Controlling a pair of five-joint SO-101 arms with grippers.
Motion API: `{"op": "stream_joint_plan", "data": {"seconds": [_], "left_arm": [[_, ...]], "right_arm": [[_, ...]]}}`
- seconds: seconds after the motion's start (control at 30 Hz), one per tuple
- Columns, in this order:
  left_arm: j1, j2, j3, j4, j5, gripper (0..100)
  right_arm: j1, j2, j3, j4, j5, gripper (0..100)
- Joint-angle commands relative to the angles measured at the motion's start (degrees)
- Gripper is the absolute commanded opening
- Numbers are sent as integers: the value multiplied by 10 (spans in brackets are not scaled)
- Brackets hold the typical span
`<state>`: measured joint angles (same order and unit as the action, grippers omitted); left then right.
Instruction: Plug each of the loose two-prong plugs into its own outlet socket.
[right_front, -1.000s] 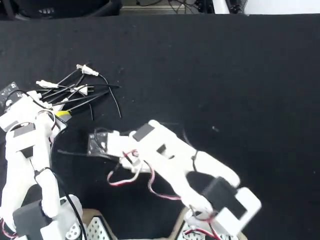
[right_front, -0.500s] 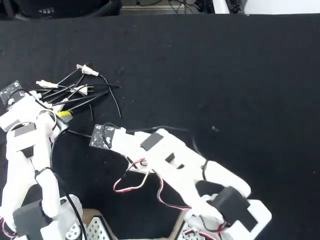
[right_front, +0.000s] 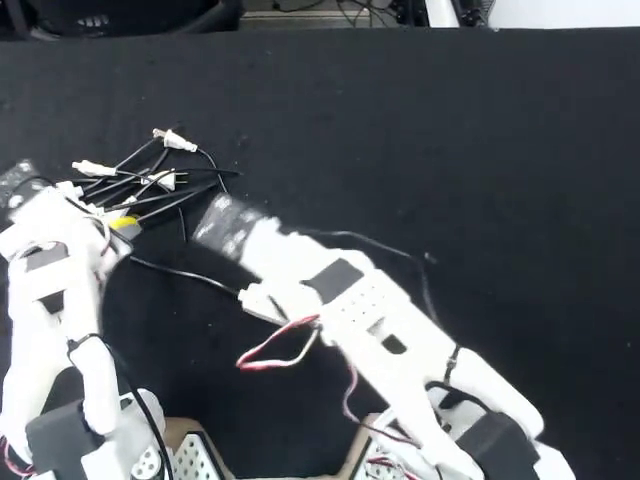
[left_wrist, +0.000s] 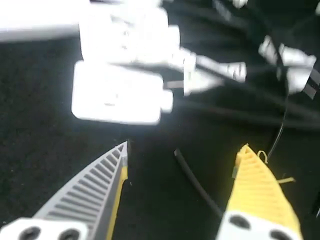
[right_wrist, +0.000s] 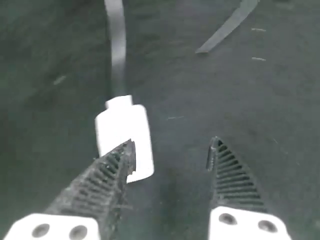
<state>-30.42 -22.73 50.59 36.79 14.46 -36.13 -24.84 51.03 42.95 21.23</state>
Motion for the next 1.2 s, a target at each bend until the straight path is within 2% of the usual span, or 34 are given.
{"op": "stream_joint_plan", "data": {"seconds": [0.0, 0.07, 0.17, 0.4, 0.5, 0.83, 1.03, 1.17], "left_arm": [[-44, -7, -73, -3, 17, 336], [-57, 11, -102, -2, 17, 337], [-58, 66, -153, -2, 27, 337], [-58, 233, -309, -2, 142, 337], [-56, 285, -355, -2, 165, 337], [-56, 384, -421, -2, 215, 336], [-56, 411, -421, -1, 215, 333], [-55, 407, -432, 55, 215, 332]], "right_arm": [[53, -15, 35, -124, -82, 215], [55, 0, 51, -162, -93, 215], [54, 28, 44, -165, -92, 215], [55, 74, 28, -168, -92, 215], [55, 82, 21, -166, -92, 215], [55, 82, 20, -165, -92, 215], [56, 82, 20, -165, -92, 215], [56, 82, 20, -165, -92, 215]]}}
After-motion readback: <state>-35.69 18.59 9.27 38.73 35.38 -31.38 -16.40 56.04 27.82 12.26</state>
